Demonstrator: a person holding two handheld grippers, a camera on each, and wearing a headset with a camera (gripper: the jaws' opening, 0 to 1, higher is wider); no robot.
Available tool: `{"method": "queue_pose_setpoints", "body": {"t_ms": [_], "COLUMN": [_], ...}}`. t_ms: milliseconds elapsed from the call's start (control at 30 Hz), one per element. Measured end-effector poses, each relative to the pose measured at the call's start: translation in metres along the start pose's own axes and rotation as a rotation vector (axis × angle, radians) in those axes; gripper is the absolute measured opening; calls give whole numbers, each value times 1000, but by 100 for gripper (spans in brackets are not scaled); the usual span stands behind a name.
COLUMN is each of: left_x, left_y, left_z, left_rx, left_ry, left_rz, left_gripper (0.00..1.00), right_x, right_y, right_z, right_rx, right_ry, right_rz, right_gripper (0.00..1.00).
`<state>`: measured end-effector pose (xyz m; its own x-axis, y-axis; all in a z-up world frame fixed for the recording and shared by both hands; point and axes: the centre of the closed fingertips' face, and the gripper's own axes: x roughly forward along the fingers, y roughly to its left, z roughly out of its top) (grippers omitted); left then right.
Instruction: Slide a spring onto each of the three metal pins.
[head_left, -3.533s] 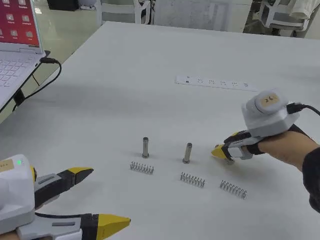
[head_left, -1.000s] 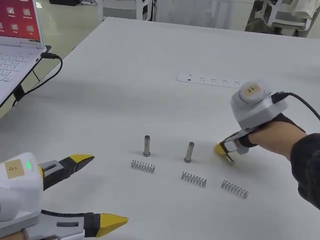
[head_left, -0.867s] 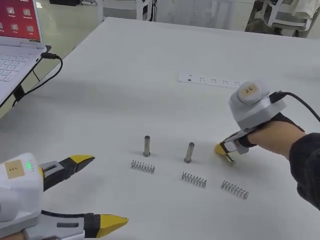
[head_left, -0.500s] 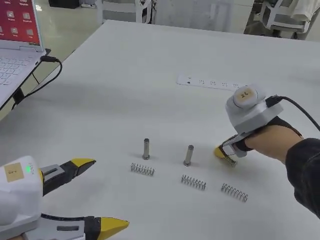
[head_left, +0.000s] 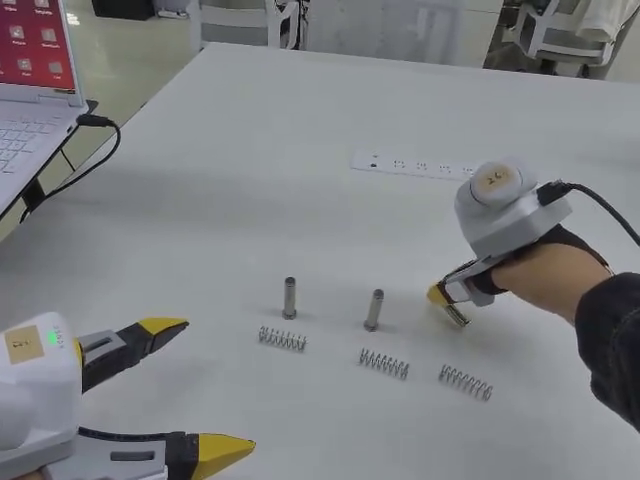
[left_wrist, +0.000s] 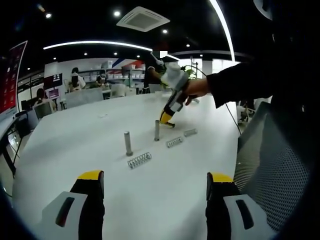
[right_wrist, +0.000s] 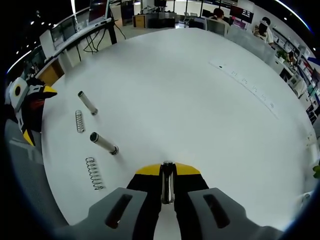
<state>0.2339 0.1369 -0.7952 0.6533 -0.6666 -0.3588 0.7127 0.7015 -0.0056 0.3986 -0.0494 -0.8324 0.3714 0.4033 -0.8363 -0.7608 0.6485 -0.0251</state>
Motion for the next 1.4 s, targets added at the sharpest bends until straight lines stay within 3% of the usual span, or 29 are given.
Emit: {"method": "queue_pose_setpoints", "body": {"t_ms": [433,1400], "left_x": [2,2], "left_y": [-2,-8], "left_z": [0,7], "left_rx": [4,21], "left_ry": [-3,-9], "left_rz": [-8,-20], "left_gripper": [81,80], "right_x": [-16,-33], "right_y": [4,7], "right_z": [4,-10], "right_rx": [-1,32], "right_ry": [-39,-76], "right_rz": [-9,-25], "right_gripper": [5,6]}}
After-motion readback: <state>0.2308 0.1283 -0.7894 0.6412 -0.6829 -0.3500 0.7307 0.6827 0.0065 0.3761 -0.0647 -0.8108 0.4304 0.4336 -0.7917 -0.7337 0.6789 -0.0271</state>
